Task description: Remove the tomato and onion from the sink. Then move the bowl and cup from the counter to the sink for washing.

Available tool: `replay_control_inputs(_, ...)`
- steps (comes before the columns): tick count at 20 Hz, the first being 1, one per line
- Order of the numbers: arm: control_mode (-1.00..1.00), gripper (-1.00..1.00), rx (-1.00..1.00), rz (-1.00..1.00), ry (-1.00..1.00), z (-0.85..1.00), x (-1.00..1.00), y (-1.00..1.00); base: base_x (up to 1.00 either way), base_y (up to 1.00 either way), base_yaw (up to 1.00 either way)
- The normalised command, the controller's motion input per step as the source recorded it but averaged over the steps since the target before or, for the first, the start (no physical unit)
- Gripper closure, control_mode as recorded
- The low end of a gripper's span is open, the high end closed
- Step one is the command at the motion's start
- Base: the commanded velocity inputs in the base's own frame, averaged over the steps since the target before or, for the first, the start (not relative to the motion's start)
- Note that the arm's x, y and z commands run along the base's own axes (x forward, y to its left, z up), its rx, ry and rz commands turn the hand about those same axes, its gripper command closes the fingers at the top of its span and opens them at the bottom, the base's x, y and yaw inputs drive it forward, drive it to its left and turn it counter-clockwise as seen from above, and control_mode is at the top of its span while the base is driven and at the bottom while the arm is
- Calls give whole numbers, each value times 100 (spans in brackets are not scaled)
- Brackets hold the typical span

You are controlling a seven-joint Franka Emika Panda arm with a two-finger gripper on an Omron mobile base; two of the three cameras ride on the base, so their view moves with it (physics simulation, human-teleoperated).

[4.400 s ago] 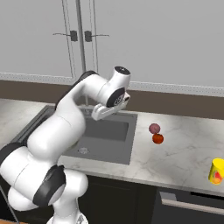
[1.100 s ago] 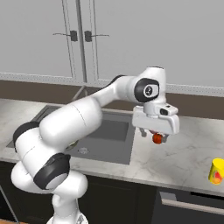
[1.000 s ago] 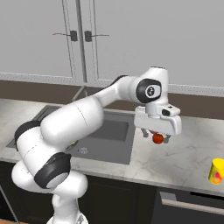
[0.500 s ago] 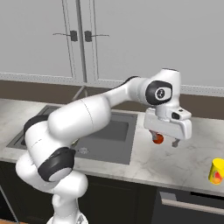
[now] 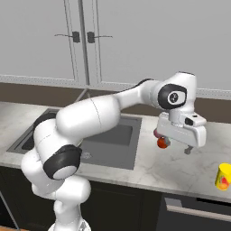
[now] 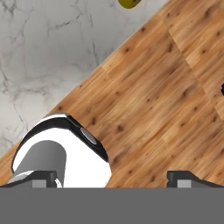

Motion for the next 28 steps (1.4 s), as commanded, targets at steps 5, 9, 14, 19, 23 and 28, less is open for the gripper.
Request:
replay_control_inputs(5, -100, -100, 0, -7, 0, -2, -5, -18, 0, 0, 0)
replay_control_inputs(9, -100, -100, 0, -5, 0, -7, -4, -19, 0, 0, 0)
replay_control_inputs(14, -100, -100, 0, -2, 0, -11, -2, -16, 0, 0, 0)
replay_control_inputs(19, -100, -100, 0, 0, -2, -13, 0, -8, 0, 0, 0)
replay_control_inputs(23, -100, -100, 0, 0, -5, -13, 0, -8, 0, 0, 0)
replay_control_inputs(28, -100, -100, -2, 0, -10, -11, 0, -13, 0, 0, 0)
